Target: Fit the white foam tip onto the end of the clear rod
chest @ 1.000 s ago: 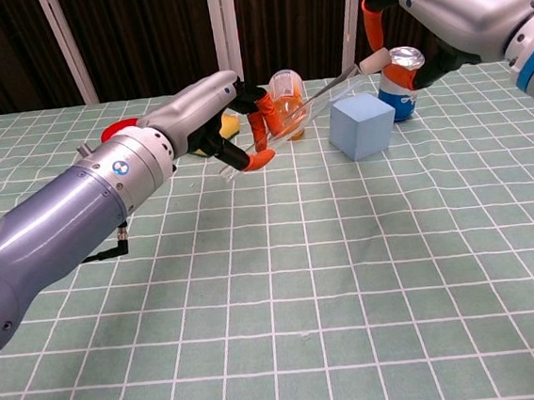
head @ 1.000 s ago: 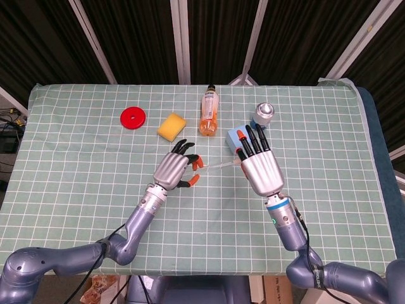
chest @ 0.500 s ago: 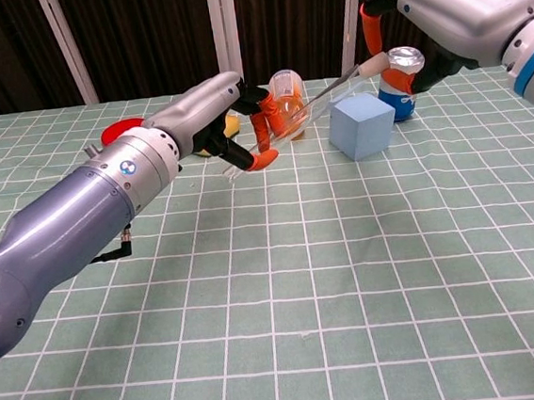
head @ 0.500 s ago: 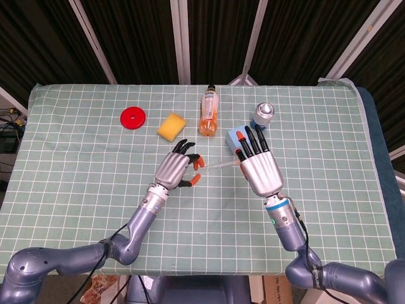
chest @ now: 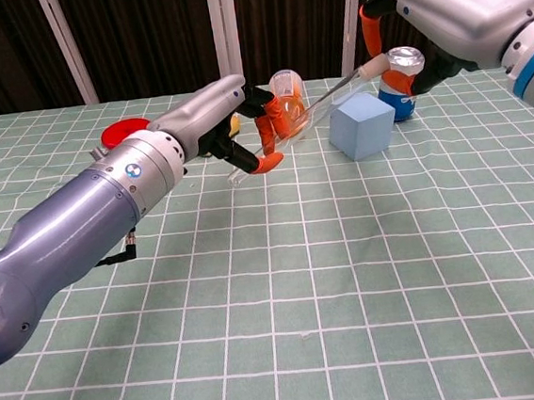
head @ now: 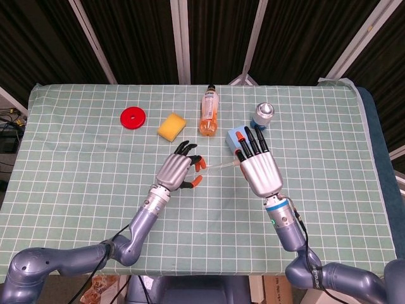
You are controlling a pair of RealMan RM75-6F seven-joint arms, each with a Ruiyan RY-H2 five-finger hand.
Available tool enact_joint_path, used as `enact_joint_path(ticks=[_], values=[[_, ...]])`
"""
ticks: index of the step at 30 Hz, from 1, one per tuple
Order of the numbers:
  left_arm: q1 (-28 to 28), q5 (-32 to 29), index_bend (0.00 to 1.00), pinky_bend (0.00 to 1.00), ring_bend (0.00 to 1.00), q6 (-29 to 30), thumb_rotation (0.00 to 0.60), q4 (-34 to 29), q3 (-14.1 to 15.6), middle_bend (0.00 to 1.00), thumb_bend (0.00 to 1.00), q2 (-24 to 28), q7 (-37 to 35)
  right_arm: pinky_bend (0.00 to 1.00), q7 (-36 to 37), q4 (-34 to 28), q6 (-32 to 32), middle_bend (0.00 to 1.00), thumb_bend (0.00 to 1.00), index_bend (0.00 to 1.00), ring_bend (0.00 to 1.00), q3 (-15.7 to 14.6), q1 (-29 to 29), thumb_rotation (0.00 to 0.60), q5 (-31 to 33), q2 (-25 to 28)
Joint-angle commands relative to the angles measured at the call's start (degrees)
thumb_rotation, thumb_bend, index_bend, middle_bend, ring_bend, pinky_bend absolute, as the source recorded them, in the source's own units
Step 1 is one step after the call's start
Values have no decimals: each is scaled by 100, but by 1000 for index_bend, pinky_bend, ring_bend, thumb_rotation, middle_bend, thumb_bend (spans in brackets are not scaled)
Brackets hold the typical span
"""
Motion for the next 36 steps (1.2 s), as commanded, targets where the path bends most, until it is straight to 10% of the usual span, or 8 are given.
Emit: enact_joint_path(ticks=[1,36], values=[[-11,-26,480,5,125,-10,600,-10,-14,528,819,-14,33,0,1,-2,6,188,426,589,0,-5,-5,600,-9,-2],[-62,-272,479,6,125,-78,600,-124,-73,525,819,-51,342,0,147,-107,30,188,426,589,0,-76,-61,600,-199,5]])
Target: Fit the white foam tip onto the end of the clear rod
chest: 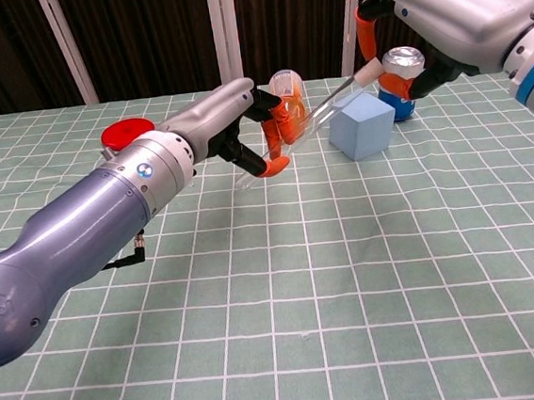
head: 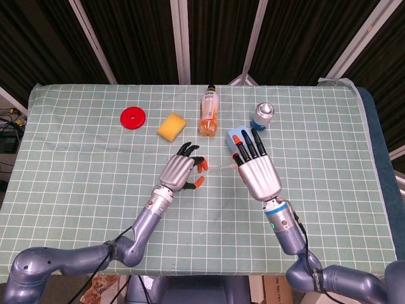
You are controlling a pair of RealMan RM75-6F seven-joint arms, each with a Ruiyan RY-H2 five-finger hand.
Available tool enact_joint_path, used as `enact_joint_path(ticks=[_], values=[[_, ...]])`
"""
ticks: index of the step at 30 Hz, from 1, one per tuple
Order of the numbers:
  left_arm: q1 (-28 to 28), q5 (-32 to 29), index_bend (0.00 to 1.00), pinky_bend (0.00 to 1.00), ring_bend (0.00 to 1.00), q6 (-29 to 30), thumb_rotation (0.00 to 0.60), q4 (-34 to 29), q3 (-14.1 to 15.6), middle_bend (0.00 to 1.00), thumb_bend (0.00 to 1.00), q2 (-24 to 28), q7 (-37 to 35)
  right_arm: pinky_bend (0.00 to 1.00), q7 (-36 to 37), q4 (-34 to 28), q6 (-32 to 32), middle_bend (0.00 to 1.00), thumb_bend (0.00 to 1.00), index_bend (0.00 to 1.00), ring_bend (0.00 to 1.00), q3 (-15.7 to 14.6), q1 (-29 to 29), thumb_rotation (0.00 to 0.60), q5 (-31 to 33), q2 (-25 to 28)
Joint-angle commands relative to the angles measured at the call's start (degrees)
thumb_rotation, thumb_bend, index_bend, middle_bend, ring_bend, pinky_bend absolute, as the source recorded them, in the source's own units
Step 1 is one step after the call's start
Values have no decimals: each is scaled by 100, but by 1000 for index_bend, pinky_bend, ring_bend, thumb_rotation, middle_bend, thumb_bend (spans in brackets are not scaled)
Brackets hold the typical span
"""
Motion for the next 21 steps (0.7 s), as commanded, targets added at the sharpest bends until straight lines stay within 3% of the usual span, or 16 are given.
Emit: enact_joint_path(ticks=[1,13,15,20,21], values=[[3,-5,479,6,125,8,600,-13,-2,525,819,0,3,0,-9,-13,-7,188,425,589,0,-9,-3,600,-7,-3],[24,1,477,6,125,55,600,-74,5,523,819,19,10,0,-77,-76,-1,188,425,584,0,-20,-40,600,-10,-13],[31,2,477,6,125,58,600,-77,11,523,819,23,7,0,-92,-83,-2,188,425,529,0,-22,-49,600,-2,-9],[58,-3,476,6,125,89,600,-72,4,521,819,46,-12,0,-105,-158,7,112,425,141,0,-7,-99,600,67,28],[66,0,476,6,125,98,600,-62,6,521,819,57,-14,0,-114,-180,13,93,425,104,0,-4,-116,600,89,41]])
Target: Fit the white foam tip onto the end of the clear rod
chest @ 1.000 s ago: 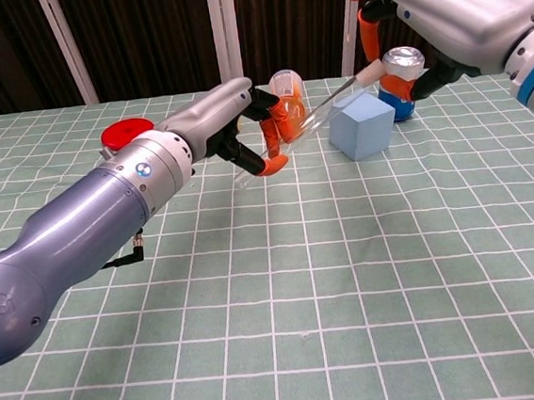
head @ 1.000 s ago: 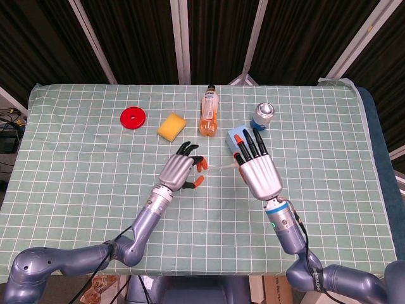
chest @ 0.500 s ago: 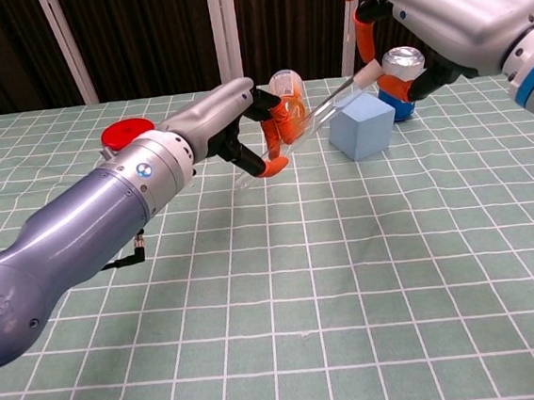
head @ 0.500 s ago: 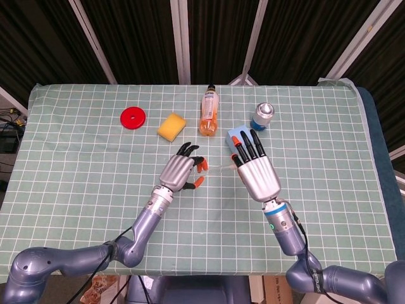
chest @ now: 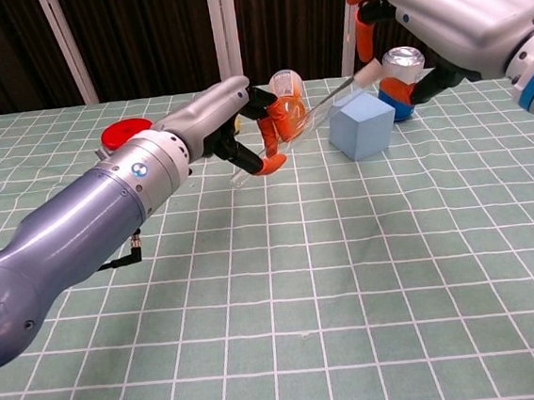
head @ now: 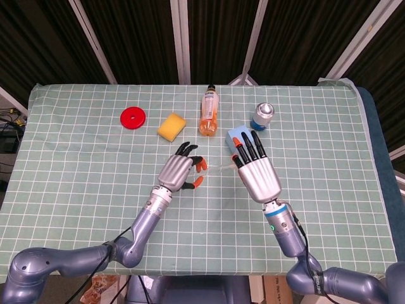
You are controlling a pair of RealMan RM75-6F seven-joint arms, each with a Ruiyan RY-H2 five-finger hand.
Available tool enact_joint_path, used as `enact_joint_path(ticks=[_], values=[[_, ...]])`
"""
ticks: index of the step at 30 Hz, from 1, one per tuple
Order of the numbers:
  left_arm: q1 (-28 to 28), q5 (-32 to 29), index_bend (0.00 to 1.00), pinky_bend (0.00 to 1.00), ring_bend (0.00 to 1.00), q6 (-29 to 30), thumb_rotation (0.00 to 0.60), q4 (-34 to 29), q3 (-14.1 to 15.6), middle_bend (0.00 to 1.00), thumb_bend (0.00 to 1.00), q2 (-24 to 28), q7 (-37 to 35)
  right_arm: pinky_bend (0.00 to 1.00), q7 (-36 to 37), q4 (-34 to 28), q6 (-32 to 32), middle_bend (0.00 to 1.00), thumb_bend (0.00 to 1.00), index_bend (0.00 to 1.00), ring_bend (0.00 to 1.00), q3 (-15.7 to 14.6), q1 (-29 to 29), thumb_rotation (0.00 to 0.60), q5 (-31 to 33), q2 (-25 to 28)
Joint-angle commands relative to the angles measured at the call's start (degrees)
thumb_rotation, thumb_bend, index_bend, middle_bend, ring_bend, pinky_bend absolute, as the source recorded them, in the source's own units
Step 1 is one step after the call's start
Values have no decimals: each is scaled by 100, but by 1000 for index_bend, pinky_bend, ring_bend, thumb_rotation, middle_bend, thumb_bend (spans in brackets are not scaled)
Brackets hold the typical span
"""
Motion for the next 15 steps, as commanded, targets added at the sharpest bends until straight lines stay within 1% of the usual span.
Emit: enact_joint_path(ticks=[1,4,8,15], values=[[14,3,476,6,125,13,600,17,1,521,819,21,-5,0,-12,-53,13,71,425,68,0,8,-38,600,47,30],[43,22,476,6,124,33,600,39,13,521,819,75,-12,0,-9,-110,26,38,425,34,0,15,-72,600,75,76],[91,42,476,6,125,38,600,54,42,521,819,180,-28,0,68,-147,59,32,426,29,0,10,-127,600,84,146],[199,149,477,6,135,-17,600,73,204,521,819,471,-25,0,262,-148,124,32,425,29,0,45,-228,600,118,315]])
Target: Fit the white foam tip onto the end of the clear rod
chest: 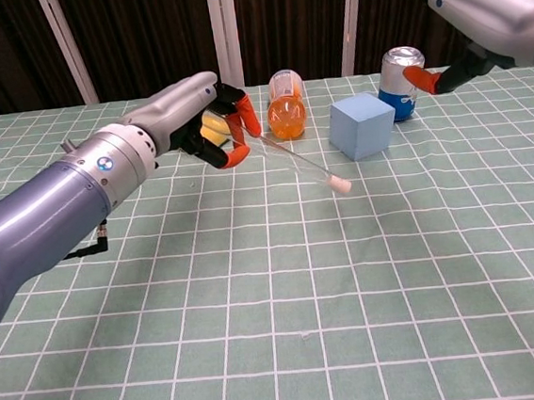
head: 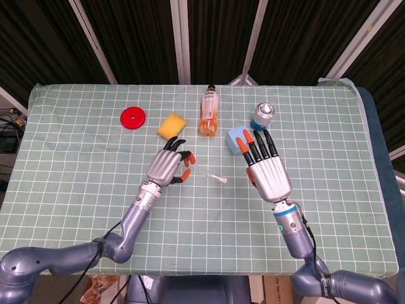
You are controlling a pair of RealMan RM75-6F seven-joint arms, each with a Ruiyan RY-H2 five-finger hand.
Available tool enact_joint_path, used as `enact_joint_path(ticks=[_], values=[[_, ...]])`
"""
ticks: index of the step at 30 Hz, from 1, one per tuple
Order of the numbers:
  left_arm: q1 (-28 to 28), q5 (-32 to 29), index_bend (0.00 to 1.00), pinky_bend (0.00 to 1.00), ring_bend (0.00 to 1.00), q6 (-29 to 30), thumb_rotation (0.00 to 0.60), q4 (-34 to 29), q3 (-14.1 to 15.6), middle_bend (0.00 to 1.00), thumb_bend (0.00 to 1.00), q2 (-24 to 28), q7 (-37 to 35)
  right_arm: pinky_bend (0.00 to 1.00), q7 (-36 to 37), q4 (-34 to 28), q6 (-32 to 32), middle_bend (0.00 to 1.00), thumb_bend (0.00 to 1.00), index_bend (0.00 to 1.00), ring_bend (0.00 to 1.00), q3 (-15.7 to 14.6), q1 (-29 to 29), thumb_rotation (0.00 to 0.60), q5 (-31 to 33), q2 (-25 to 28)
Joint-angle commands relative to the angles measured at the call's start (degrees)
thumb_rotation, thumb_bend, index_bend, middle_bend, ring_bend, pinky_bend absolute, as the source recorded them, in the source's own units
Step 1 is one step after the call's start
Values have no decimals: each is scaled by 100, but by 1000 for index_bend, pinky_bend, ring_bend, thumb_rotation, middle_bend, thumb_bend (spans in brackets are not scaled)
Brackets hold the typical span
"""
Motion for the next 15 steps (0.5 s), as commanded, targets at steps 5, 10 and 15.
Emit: enact_joint_path(ticks=[5,10,15], values=[[97,46,477,6,136,0,600,-21,72,521,819,165,-50,0,132,-11,5,32,425,28,0,36,-97,600,119,151],[169,54,476,6,136,51,600,-33,100,521,819,193,-129,0,212,4,2,32,425,28,0,-9,-169,600,152,211],[251,136,473,6,136,149,600,-6,194,518,819,139,-200,0,267,7,29,32,425,28,0,-32,-221,600,154,238]])
